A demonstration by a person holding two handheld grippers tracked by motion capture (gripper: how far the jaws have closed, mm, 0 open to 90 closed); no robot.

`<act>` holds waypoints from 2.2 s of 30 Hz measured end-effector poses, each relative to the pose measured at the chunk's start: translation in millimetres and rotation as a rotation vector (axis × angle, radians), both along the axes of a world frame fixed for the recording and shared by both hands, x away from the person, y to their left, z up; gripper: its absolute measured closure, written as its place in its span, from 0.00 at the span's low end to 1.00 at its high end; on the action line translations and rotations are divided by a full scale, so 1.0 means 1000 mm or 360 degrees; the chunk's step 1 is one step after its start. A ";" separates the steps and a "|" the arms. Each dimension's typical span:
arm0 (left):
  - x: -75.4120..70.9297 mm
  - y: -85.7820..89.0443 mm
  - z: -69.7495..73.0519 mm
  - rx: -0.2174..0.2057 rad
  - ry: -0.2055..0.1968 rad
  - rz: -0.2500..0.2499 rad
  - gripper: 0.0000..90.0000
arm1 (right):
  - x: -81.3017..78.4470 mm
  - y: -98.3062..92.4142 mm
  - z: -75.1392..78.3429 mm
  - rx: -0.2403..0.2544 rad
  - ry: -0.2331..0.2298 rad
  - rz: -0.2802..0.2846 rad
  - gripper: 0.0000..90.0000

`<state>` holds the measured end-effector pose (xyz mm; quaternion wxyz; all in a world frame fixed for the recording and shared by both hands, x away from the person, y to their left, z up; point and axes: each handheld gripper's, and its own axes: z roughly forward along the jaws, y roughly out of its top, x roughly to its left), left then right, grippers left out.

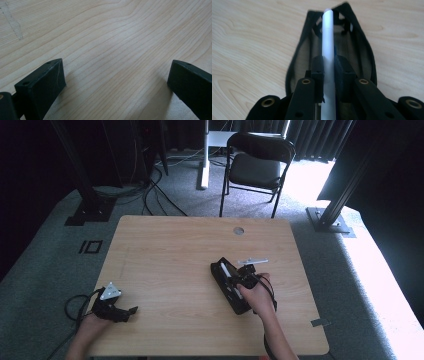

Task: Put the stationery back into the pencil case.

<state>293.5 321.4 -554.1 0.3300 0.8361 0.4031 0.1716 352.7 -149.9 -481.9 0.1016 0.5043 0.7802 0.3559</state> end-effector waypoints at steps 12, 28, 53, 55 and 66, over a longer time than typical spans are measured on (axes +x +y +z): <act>0.000 0.000 0.000 0.0000 0.0000 0.0000 0.02 | 0.009 0.009 -0.014 -0.0103 0.0051 -0.0030 0.87; 0.000 0.000 0.000 0.0000 0.0000 0.0000 0.02 | 0.004 0.007 0.008 0.0003 -0.0033 0.0043 0.80; 0.000 0.000 0.000 0.0000 0.0000 0.0000 0.02 | 0.025 -0.036 0.030 0.0022 -0.0282 -0.0098 0.50; 0.000 0.000 0.000 0.0000 0.0000 0.0000 0.02 | 0.026 -0.041 0.029 0.0011 -0.0297 -0.0126 0.48; 0.000 0.000 0.000 0.0001 0.0000 0.0000 0.02 | 0.028 -0.070 0.017 -0.0030 -0.0283 -0.0228 0.44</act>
